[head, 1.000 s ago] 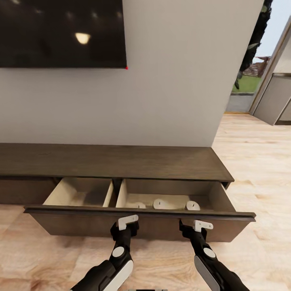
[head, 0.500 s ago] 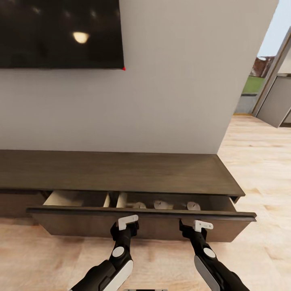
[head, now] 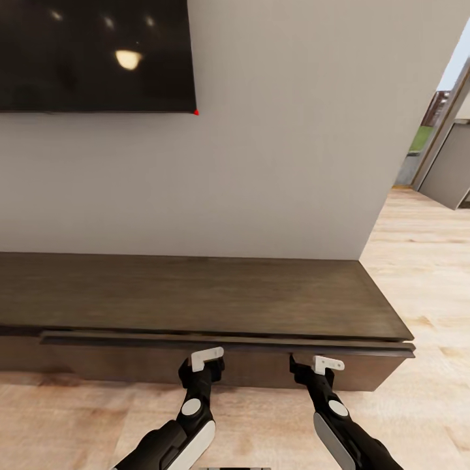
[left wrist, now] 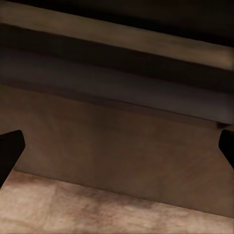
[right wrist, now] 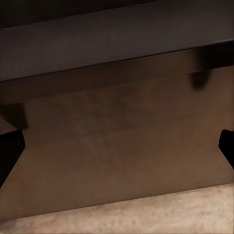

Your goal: Place each of the two pumpkins and all three candles from the living room inside a cabinet in the living room (use any cabinet), then make sure every cabinet is closed, and position the cauldron so it is next to a table in the living room.

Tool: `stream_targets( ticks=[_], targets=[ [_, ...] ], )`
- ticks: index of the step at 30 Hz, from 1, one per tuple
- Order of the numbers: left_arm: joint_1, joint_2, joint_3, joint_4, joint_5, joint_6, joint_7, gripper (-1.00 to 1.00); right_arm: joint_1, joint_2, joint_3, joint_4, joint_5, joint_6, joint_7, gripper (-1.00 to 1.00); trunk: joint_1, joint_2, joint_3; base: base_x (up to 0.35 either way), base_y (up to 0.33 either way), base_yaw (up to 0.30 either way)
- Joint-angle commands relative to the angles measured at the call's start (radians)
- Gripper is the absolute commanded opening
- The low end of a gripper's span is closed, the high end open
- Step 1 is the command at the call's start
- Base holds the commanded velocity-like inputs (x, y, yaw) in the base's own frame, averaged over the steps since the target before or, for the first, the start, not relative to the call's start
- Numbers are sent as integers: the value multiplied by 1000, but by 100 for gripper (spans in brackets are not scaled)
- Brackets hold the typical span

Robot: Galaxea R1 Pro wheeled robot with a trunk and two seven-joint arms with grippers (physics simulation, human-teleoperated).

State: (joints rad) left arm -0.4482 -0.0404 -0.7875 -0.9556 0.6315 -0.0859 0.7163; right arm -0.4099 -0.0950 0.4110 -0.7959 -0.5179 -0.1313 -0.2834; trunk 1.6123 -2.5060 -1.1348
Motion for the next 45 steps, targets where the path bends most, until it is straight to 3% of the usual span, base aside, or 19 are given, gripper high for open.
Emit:
stream_targets(
  ticks=[1,21,40,43,45],
  targets=[
    [-1,0,-4,0,10,-9,5,100,-1,-2,7,0,-10,-7,-7,100,0,0,-1,18,0,0],
    [-1,0,-4,0,10,-9,6,100,-1,-2,7,0,-11,-7,-7,100,0,0,-1,40,9,0],
    [-2,0,-3,-23,11,-2,1,100,-1,-2,8,-14,-3,3,-8,100,0,0,-1,-308,0,0],
    [-1,2,3,-80,11,57,5,100,-1,-3,8,-41,0,35,-9,100,0,0,-1,-331,0,0],
    [-1,5,10,-168,18,174,33,100,-1,-4,7,-91,0,122,-11,100,0,0,-1,-333,0,0]
  ],
)
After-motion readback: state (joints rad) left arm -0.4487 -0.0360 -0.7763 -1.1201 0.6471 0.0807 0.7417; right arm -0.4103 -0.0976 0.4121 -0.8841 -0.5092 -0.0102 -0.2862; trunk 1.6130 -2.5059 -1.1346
